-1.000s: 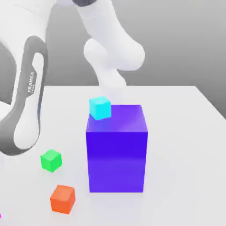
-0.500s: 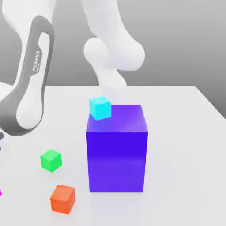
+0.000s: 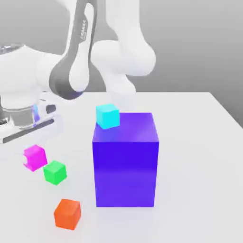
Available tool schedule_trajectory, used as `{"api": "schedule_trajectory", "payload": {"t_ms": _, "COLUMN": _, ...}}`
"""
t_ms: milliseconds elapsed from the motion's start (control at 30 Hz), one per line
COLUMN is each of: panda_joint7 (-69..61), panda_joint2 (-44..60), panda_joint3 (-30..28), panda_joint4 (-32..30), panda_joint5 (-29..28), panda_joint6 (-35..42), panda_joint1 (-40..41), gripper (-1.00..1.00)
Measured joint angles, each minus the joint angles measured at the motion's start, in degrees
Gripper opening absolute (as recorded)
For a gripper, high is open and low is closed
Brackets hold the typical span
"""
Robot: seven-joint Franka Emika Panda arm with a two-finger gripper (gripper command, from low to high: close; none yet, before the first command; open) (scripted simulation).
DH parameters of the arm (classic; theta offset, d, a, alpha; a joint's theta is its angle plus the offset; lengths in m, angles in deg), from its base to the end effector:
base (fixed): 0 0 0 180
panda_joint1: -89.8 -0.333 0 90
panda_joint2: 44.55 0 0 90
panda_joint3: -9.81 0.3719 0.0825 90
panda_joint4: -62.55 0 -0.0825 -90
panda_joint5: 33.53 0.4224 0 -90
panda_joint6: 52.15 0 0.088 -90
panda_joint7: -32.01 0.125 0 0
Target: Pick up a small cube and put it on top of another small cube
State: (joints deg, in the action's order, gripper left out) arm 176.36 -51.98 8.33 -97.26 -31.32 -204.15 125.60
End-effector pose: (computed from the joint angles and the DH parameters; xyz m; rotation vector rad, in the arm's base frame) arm 0.3099 -0.2364 0.2508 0.0977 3.1326 0.0332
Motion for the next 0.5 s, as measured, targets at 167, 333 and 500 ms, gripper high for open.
{"api": "schedule_trajectory", "payload": {"t_ms": 167, "panda_joint7": 7.97, "panda_joint2": -3.57, "panda_joint3": 0.94, "panda_joint4": -7.26, "panda_joint5": -2.88, "panda_joint6": -4.18, "panda_joint1": 3.76, "gripper": -1.00}}
{"api": "schedule_trajectory", "payload": {"t_ms": 333, "panda_joint7": 8.84, "panda_joint2": 4.78, "panda_joint3": 1.06, "panda_joint4": -7.22, "panda_joint5": -3.58, "panda_joint6": -12.55, "panda_joint1": 4.21, "gripper": -1.00}}
{"api": "schedule_trajectory", "payload": {"t_ms": 500, "panda_joint7": 8.25, "panda_joint2": 8.45, "panda_joint3": 1.33, "panda_joint4": -7.16, "panda_joint5": -2.73, "panda_joint6": -16.14, "panda_joint1": 4.37, "gripper": 1.00}}
